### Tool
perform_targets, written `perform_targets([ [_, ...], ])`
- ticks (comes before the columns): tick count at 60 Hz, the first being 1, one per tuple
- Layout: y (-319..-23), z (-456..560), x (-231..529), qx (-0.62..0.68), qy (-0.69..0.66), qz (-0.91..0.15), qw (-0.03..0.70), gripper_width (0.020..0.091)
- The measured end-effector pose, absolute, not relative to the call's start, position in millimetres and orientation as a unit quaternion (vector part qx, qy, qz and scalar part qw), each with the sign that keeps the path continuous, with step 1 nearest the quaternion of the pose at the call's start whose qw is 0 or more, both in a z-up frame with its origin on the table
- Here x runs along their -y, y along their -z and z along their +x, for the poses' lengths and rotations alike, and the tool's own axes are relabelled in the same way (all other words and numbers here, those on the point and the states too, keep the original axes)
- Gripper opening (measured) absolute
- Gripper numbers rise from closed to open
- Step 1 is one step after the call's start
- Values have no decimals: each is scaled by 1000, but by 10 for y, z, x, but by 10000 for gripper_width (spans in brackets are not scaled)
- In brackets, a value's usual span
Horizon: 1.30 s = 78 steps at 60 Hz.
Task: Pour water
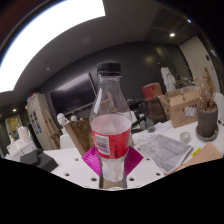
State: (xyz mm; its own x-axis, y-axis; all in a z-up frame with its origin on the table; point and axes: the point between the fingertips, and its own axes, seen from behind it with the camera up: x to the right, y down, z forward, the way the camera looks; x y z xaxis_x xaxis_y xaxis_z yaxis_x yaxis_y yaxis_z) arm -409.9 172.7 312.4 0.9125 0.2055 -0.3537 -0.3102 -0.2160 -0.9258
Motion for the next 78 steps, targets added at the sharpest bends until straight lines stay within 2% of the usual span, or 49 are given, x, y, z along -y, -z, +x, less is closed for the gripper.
perform_targets([
  [9, -2657, -3153, -1916, -10, -88, -770, 632, 256],
  [25, -1308, -2469, -2007, 7, -21, -813, 581, 257],
  [39, -677, -2380, -1989, 0, -11, -833, 553, 260],
  [42, -680, -2383, -1974, 2, -10, -825, 565, 267],
  [46, -695, -2370, -1976, -1, -12, -823, 568, 317],
  [54, -699, -2355, -1943, -15, -18, -827, 562, 503],
  [55, -692, -2351, -1928, -17, -18, -830, 557, 552],
  [59, -739, -2355, -1827, -18, -20, -837, 546, 866],
  [62, -804, -2348, -1711, -19, -17, -841, 541, 835],
  [65, -879, -2363, -1550, -20, -11, -845, 535, 855],
  [78, -1337, -2574, -366, -9, 22, -868, 496, 854],
])
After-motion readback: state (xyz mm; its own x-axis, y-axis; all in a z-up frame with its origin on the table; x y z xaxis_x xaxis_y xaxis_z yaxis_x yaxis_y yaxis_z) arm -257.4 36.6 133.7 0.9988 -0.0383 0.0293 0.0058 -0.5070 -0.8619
